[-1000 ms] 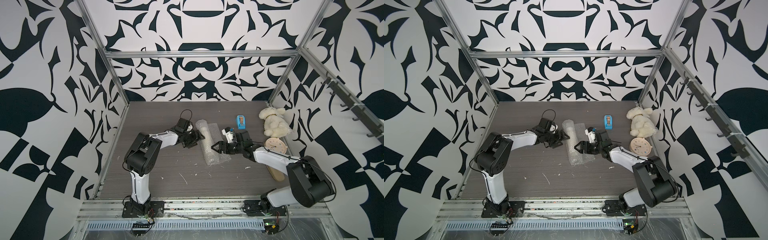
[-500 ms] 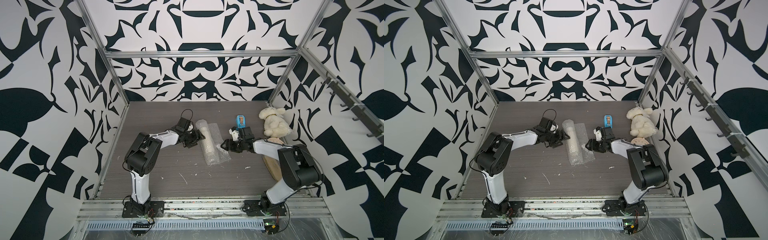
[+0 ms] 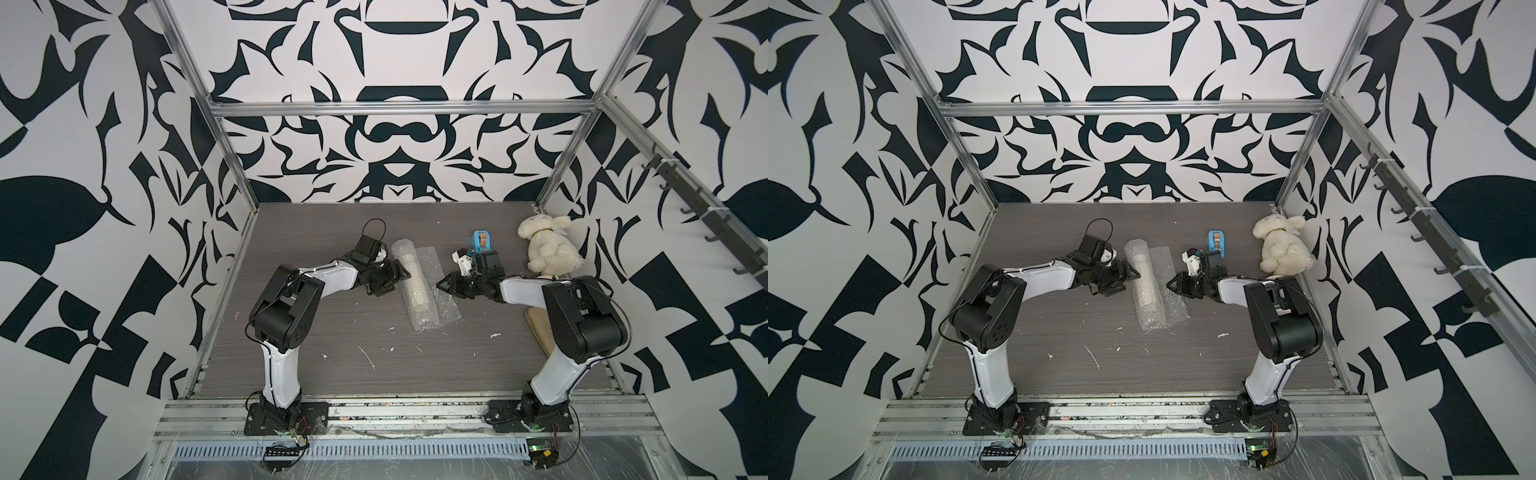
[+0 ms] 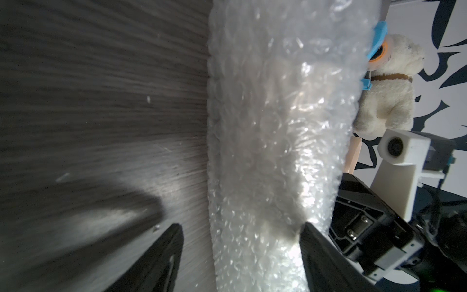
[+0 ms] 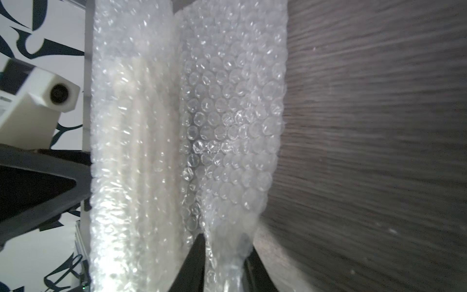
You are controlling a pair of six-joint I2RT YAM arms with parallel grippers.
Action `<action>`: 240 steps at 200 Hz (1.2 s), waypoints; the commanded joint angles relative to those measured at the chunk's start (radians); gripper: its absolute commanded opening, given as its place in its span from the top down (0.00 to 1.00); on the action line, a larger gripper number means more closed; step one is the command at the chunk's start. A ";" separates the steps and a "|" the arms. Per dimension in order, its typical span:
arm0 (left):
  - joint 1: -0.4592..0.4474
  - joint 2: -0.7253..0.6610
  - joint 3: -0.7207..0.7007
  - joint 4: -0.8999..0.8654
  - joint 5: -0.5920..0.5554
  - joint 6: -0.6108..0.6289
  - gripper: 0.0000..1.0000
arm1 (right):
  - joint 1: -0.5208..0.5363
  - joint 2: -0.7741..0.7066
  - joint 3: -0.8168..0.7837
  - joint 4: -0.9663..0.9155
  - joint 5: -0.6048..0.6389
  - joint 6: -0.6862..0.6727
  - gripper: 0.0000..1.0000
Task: Wrap vases in bubble wrap
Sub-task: Wrap the vase in bubble wrap.
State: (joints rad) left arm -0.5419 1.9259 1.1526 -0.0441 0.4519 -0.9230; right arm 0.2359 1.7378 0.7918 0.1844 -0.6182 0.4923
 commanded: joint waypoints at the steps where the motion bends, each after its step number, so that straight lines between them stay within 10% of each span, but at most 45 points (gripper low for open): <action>1: -0.007 0.026 0.017 -0.044 0.002 0.015 0.24 | -0.001 -0.049 0.012 0.071 -0.059 0.041 0.78; 240: -0.015 0.103 0.177 0.058 0.191 0.022 0.12 | 0.126 -0.022 0.140 -0.016 -0.128 -0.021 0.66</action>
State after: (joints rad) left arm -0.5453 1.9923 1.3071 -0.0479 0.5491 -0.8879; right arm 0.3485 1.7119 0.8814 0.1543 -0.7219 0.4900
